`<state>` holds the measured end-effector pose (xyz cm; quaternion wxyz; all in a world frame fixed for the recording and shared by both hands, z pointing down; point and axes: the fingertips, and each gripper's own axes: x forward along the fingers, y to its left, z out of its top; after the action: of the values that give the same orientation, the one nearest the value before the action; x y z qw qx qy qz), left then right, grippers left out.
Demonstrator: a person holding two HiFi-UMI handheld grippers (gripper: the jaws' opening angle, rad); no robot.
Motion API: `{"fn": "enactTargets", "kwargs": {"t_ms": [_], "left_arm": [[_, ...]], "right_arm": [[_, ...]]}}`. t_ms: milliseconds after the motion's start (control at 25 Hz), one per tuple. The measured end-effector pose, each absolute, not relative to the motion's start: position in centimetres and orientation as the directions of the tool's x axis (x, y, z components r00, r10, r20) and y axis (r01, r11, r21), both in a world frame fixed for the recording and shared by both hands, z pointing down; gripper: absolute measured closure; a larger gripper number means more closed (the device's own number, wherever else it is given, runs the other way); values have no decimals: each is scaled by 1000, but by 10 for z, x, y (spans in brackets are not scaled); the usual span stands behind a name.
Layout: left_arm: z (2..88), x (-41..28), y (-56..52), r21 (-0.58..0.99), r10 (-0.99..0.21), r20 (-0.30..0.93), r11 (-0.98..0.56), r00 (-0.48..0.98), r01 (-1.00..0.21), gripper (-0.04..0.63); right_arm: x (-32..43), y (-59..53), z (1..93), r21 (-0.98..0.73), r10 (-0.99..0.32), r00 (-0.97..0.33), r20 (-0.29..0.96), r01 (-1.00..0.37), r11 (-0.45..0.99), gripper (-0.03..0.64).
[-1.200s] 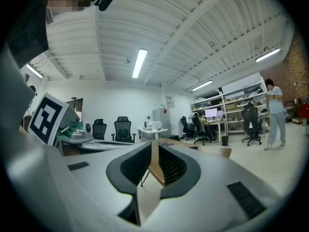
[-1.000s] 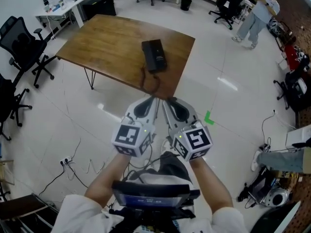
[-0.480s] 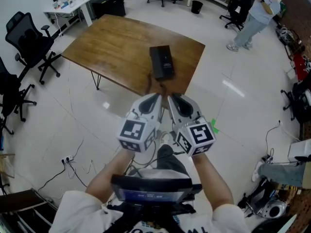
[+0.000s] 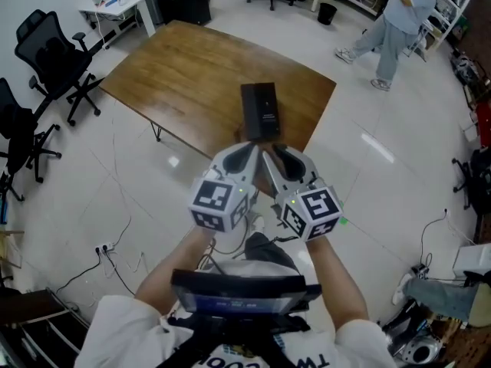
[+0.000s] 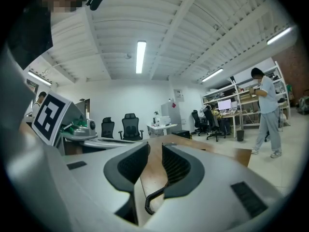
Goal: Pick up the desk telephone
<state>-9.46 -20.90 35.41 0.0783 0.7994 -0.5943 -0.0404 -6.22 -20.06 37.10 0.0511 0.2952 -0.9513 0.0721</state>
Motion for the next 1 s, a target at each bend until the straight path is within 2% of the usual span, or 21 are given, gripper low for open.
{"fn": "enactTargets", "kwargs": {"t_ms": [360, 520, 640, 720, 800, 960, 1000], "left_arm": [[385, -96, -271, 204, -958, 88, -252, 274, -946, 594], [400, -103, -294, 242, -954, 110, -245, 277, -939, 514], [415, -117, -309, 255, -956, 139, -218, 259, -942, 514], [428, -126, -319, 273, -952, 166, -204, 255, -940, 511], [445, -132, -329, 307, -942, 200, -201, 269, -930, 424], [481, -155, -348, 361, -925, 271, -160, 267, -919, 419], [490, -161, -352, 373, -920, 286, -149, 267, -916, 419]], "right_arm": [[-55, -261, 394, -170, -505, -843, 184, -534, 829, 522], [-54, -287, 408, -197, -478, -854, 204, -514, 835, 522], [-57, -304, 421, -224, -446, -867, 224, -491, 842, 522], [-58, -314, 432, -246, -415, -876, 245, -470, 848, 471], [-57, -325, 444, -266, -392, -881, 266, -458, 848, 471], [-55, -352, 466, -316, -352, -888, 297, -439, 841, 471], [-55, -357, 473, -341, -329, -895, 301, -424, 839, 445]]}}
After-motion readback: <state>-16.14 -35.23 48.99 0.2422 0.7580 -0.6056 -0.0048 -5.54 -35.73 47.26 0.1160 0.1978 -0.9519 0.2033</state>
